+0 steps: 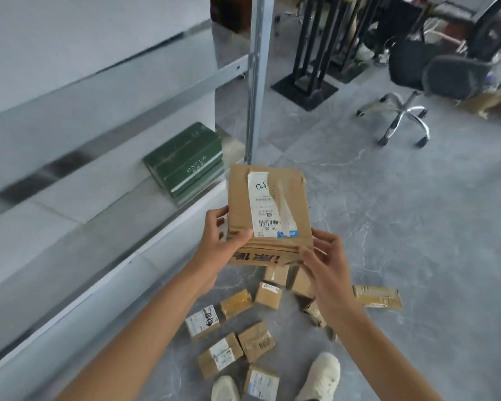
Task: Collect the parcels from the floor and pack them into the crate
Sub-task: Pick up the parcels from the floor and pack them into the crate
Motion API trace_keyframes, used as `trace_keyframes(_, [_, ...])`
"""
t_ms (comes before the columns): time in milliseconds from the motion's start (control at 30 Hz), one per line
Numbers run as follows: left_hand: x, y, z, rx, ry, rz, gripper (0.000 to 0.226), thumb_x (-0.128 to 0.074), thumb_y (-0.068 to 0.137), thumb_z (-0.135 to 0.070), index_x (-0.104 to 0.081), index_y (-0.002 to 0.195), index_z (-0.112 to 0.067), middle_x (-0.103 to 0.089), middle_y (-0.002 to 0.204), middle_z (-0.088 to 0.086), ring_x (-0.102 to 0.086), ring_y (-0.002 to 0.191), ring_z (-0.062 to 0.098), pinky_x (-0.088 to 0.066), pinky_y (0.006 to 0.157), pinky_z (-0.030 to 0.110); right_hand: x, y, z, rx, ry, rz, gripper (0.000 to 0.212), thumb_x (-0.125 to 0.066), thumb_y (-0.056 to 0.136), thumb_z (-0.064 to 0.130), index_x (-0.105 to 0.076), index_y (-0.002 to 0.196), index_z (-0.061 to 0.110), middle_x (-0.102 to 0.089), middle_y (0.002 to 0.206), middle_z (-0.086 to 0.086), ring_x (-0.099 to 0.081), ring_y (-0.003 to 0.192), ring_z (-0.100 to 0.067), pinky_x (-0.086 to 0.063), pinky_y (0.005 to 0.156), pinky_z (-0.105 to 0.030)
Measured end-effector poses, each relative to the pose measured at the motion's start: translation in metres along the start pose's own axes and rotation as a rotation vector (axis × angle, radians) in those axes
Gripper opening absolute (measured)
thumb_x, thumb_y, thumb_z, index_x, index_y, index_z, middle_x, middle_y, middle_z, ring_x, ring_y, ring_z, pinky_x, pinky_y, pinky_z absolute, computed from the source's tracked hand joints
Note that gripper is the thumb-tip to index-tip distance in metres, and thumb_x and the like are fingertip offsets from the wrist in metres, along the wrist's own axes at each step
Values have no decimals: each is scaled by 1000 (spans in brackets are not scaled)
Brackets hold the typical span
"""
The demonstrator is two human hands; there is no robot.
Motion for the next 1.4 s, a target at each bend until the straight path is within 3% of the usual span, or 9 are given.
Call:
trace_keyframes(233, [-21,-169,-86,-122,26,18,78,-79,49,-62,-29,109,-64,-63,114,-9,-67,97,8,-56,70,21,38,-149,109,166,-9,133,41,-68,74,32,-57,113,27,-68,112,0,-62,110,-21,-50,94,-45])
trace_keyframes(433, [-79,-320,-104,-245,-55,-99,80,-78,47,-65,-30,112,-63,-65,116,-3,-66,101,17,-58,75,28,88,-249,145,101,-6,368,47,-55,77,53,-49,122,41,-64,118,6,-60,111,-12,-50,85,-30])
trace_keyframes(533, [-114,-391,-99,-273,-91,-181,83,-76,48,-62,-28,116,-59,-62,121,-3,-64,105,17,-57,79,29,124,-299,151,58,51,466,45,-57,80,49,-50,123,35,-67,114,-2,-66,105,-21,-56,87,-43])
trace_keyframes(867, [-136,-565,-80,-247,-218,-361,100,-79,62,-40,-14,139,-48,-53,128,4,-55,114,24,-47,96,52,216,-422,166,117,-53,618,55,-59,77,55,-63,114,14,-68,105,-17,-65,92,-24,-56,76,-37])
trace_keyframes(1000, [-133,-628,-58,-322,-196,-379,53,-72,76,-36,-50,124,-29,-65,112,8,-60,109,25,-55,85,46,216,-470,165,227,-80,637,73,-54,74,73,-56,123,19,-67,105,-11,-65,89,-20,-52,73,-31])
trace_keyframes(1133, [-128,-688,-22,-429,-465,-637,33,-66,81,-26,-53,109,-15,-65,107,7,-61,102,21,-50,91,54,192,-539,127,64,130,627,53,-48,80,62,-41,129,44,-54,124,6,-62,104,-17,-55,80,-37])
trace_keyframes(1233, [-128,-737,3,-464,-445,-749,42,-68,72,-37,-49,106,-20,-63,105,1,-63,95,12,-55,84,38,171,-609,87,32,17,761,58,-60,80,60,-35,132,55,-55,130,13,-56,118,-12,-53,91,-44])
trace_keyframes(1333, [-125,-779,32,-414,-323,-689,51,-70,69,-43,-46,108,-20,-63,104,-2,-64,81,-6,-52,63,14,167,-650,68,58,33,711,83,-79,60,57,-44,133,37,-59,128,8,-58,116,-10,-52,94,-46])
trace_keyframes(1400, [-117,-804,48,-301,-283,-661,59,-71,62,-55,-48,105,-22,-63,103,-4,-63,87,-1,-55,73,25,173,-662,66,54,43,664,84,-82,57,53,-51,130,25,-61,124,3,-63,107,-8,-56,87,-40])
Point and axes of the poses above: each hand's wrist, its own y-axis towards the middle knuckle, its own x-axis out of the back of the hand, z = x × y, the point moved 2 cm from there along y, towards the middle knuckle
